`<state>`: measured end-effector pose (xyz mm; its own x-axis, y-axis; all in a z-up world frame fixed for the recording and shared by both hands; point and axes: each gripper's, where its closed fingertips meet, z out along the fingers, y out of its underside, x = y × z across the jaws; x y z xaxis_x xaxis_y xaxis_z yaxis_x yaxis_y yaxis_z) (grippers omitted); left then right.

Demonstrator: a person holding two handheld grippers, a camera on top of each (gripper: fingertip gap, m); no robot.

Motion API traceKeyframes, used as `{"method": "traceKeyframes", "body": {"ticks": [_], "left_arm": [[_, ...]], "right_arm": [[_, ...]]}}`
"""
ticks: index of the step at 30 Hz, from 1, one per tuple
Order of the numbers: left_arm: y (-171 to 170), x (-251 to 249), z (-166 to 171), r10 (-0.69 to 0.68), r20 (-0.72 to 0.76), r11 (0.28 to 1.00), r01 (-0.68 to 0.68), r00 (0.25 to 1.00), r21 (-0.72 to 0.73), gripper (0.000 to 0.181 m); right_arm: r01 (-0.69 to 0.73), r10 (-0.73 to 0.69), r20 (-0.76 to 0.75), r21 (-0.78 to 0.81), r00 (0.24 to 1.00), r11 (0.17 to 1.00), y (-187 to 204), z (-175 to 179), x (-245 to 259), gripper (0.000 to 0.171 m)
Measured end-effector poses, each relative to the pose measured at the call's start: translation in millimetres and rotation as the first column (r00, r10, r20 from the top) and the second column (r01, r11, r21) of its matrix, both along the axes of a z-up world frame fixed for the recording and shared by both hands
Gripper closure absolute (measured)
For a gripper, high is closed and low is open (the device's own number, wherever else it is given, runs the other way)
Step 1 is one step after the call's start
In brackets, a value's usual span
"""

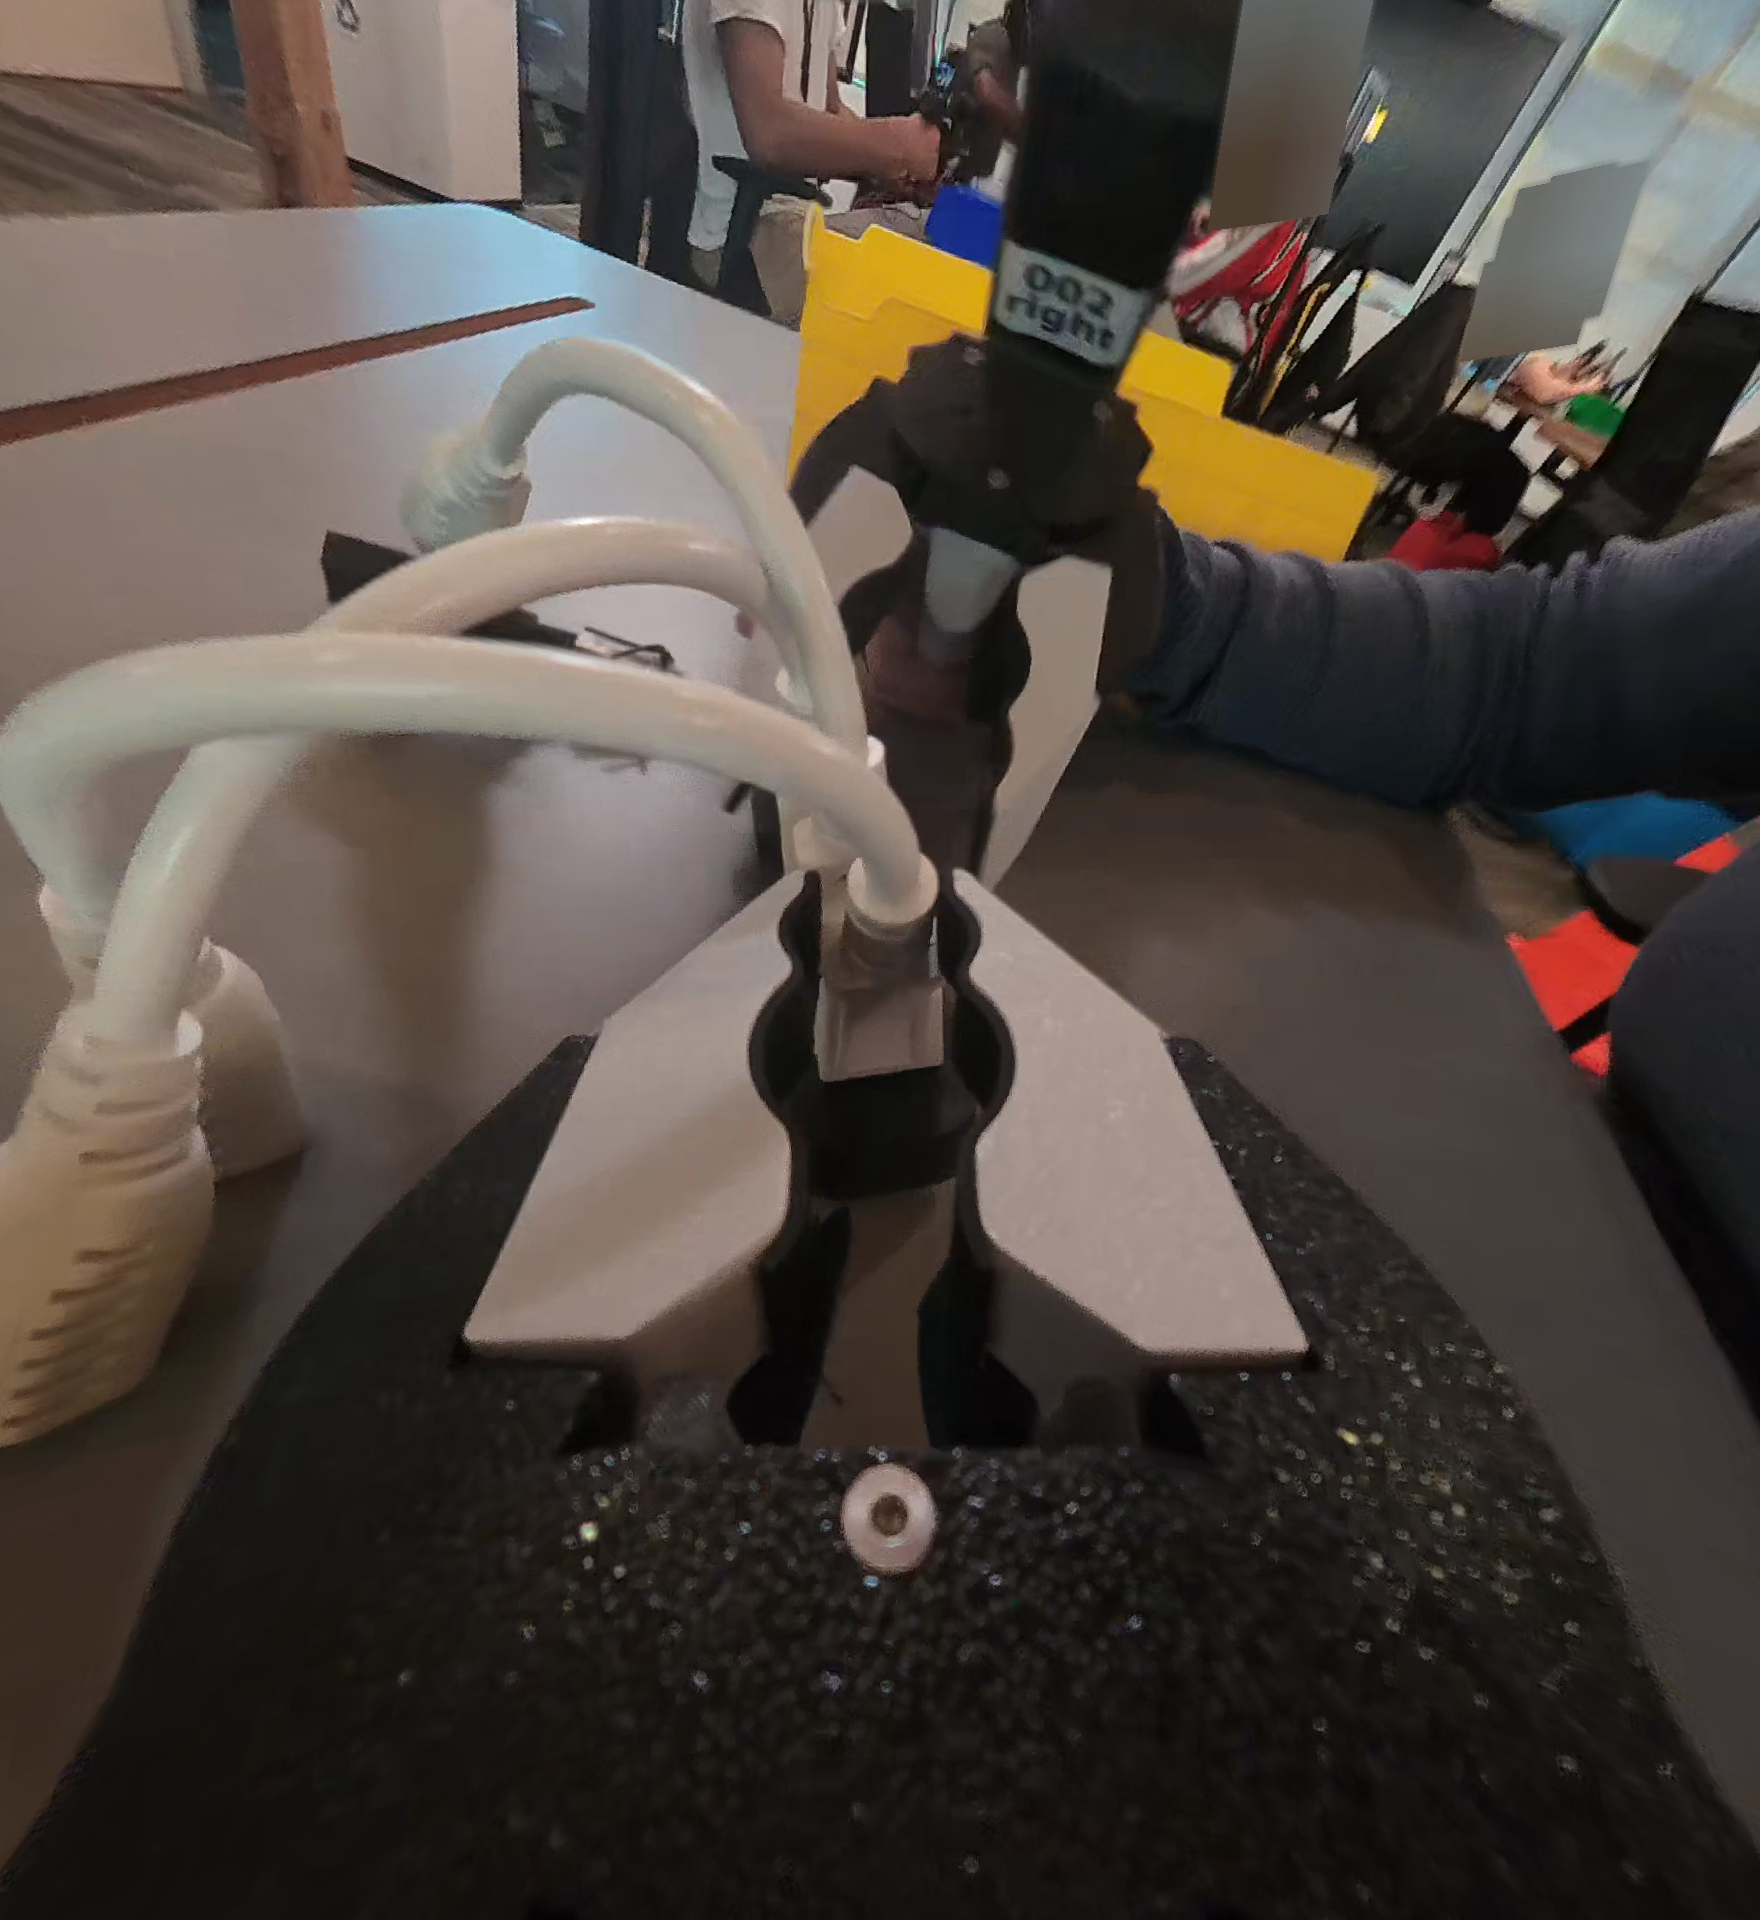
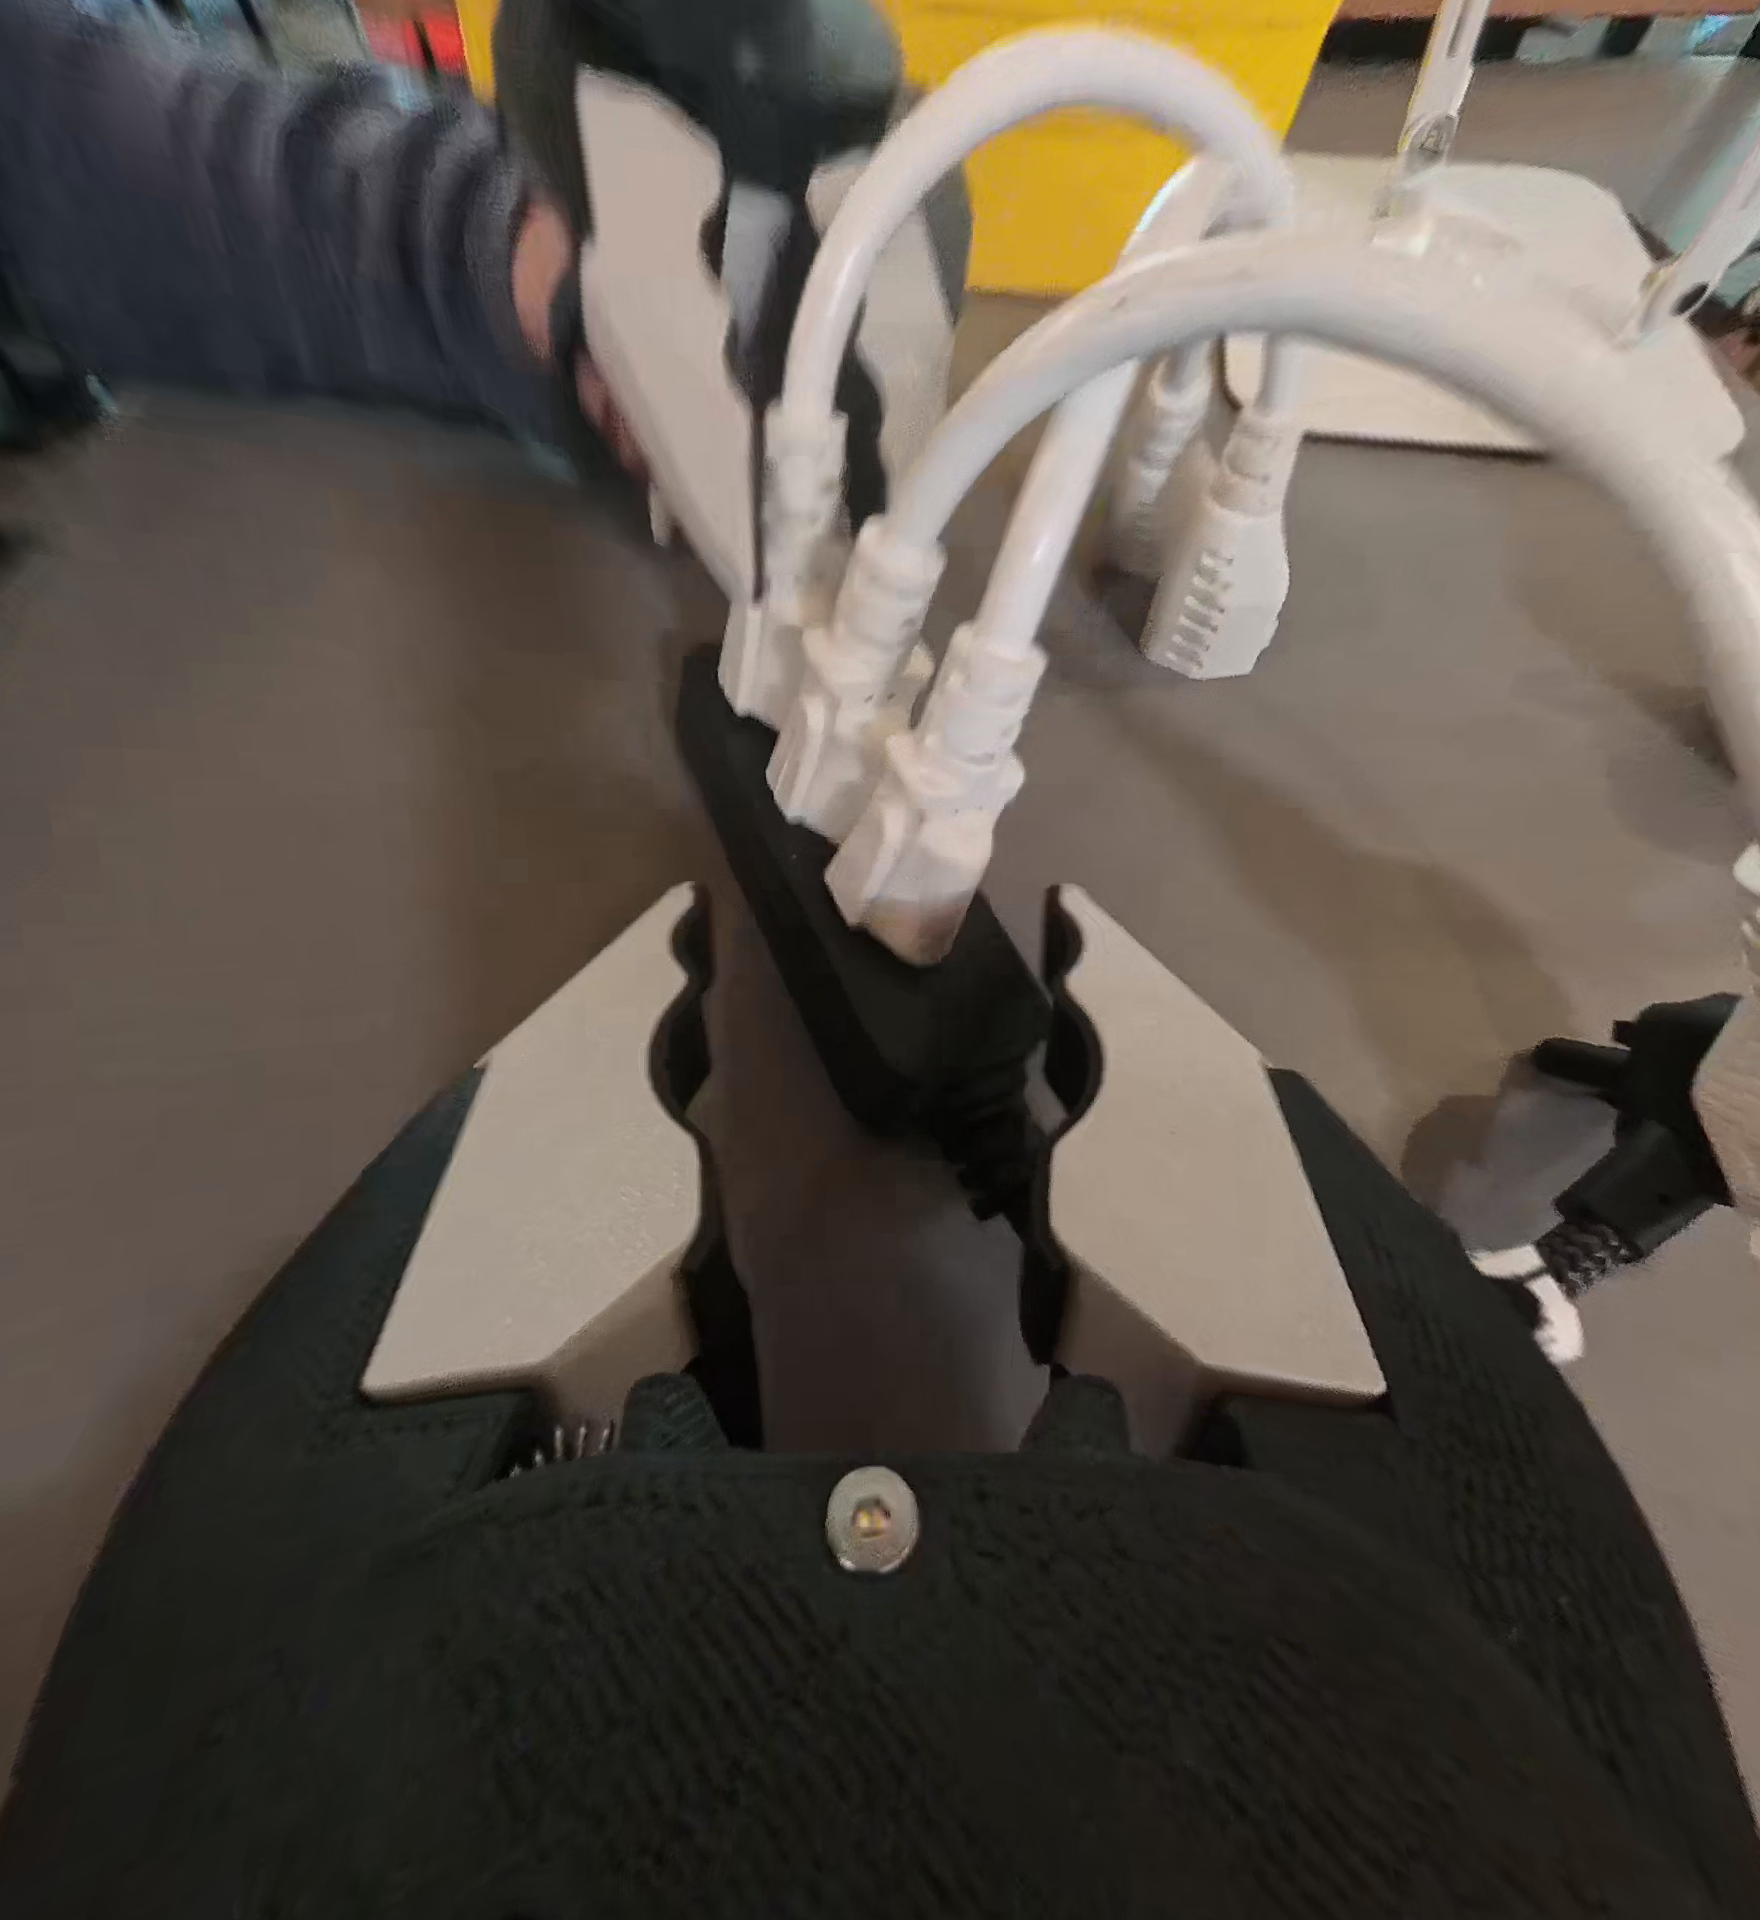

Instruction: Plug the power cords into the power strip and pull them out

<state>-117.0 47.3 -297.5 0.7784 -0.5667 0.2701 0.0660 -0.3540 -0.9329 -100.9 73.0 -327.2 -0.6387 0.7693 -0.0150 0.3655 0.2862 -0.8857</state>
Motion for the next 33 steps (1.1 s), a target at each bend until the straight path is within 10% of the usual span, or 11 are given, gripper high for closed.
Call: {"method": "traceKeyframes", "body": {"ticks": [1,10,15,33], "left_arm": [[-1,2,0,-0.011,-0.031,1.0,0.012,0.999,0.016,0.162],[-5,14,-1,-0.07,-0.161,0.991,0.086,0.985,0.1,0.166],[-5,14,0,-0.05,-0.187,0.99,0.074,0.981,0.123,0.167],[4,9,1,0.046,-0.201,0.997,-0.034,0.979,0.066,0.168]], "right_arm": [[0.002,-0.002,-0.001,-0.078,1.0,0.997,-1,7,-2,0.102],[-0.11,0.118,0.082,-0.09,0.99,0.99,-19,-1,-6,0.097],[-0.158,0.168,0.216,-0.065,0.962,0.985,-28,-20,-4,0.125],[-0.059,0.021,0.27,0.135,0.963,0.989,-25,-27,-7,0.127]]}}
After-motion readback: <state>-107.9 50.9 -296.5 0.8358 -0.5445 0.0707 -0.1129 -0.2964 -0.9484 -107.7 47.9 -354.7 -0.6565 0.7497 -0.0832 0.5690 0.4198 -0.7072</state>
